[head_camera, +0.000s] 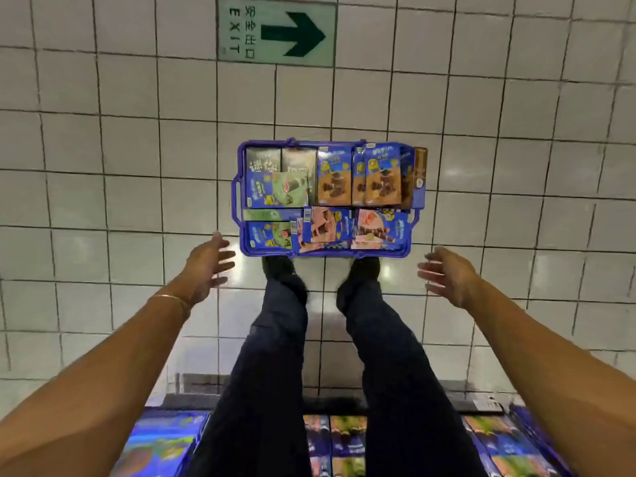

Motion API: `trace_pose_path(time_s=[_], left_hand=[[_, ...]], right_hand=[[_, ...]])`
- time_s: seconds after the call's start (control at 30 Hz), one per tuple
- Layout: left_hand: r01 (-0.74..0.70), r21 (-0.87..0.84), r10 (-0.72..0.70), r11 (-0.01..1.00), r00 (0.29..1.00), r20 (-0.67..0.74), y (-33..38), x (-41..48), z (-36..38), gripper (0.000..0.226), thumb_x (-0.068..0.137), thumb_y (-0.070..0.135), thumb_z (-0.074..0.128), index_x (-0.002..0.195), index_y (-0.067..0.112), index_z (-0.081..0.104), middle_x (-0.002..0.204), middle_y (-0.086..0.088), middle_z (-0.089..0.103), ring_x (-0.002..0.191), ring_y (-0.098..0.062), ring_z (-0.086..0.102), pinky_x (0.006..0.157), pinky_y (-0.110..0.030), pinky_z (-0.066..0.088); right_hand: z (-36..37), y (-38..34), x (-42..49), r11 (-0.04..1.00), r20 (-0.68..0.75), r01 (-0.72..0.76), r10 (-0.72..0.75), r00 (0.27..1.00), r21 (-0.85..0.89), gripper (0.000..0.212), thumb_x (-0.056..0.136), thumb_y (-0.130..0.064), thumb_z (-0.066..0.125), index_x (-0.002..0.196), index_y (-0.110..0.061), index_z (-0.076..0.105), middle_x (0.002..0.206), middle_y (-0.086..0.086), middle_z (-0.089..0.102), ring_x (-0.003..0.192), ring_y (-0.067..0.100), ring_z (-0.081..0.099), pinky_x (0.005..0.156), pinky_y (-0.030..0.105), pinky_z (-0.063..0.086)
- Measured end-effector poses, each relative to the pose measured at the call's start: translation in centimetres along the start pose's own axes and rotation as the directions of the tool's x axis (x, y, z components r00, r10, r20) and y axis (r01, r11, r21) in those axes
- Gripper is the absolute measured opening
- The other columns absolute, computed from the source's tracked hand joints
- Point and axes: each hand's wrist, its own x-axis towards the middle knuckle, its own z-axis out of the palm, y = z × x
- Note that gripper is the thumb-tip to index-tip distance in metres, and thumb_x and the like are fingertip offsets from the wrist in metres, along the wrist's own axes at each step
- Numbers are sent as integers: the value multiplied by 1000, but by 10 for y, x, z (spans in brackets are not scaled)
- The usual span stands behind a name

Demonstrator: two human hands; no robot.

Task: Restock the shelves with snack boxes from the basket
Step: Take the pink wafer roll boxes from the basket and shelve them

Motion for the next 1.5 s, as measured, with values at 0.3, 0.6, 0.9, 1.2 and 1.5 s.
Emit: trace_pose_path(time_s=[0.3,0.6,0.9,1.2,1.5], left_hand=[[-154,-30,142,988,961,-236,31,179,46,53,109,63,28,110,22,61,124,-7,63,115,-26,60,99,-45,51],[-201,-177,157,964,959,-235,40,224,63,53,108,64,38,93,22,66,66,13,75,61,-6,74,64,-30,60],[-139,-317,94,938,984,-153,49,202,68,57,103,68,45,108,17,69,95,-1,81,86,-20,79,92,-46,63],[-205,-324,150,924,971,-186,76,114,18,42,98,58,65,103,16,71,102,-4,79,93,-23,77,99,-47,61],[-209,-481,99,852,965,-243,170,-55,-118,32,103,46,63,91,16,65,101,-4,77,72,-16,76,86,-43,63]], right_hand=[[53,-62,176,969,-115,92,-67,991,231,44,101,-61,31,109,-26,55,104,-3,54,84,13,51,80,33,45],[59,-49,211,845,-19,271,-295,955,462,38,97,-47,42,91,-28,74,99,-6,72,92,16,69,83,31,57],[62,-48,199,795,36,256,-328,944,550,39,93,-32,44,62,-25,66,65,-13,64,64,8,68,65,23,57],[68,-77,93,821,-36,292,-315,948,490,31,93,-40,47,80,-23,69,86,-5,68,77,17,71,73,30,58],[75,-164,-151,835,-81,387,-388,918,391,32,88,-49,54,82,-25,74,92,-2,75,83,22,74,78,35,59]])
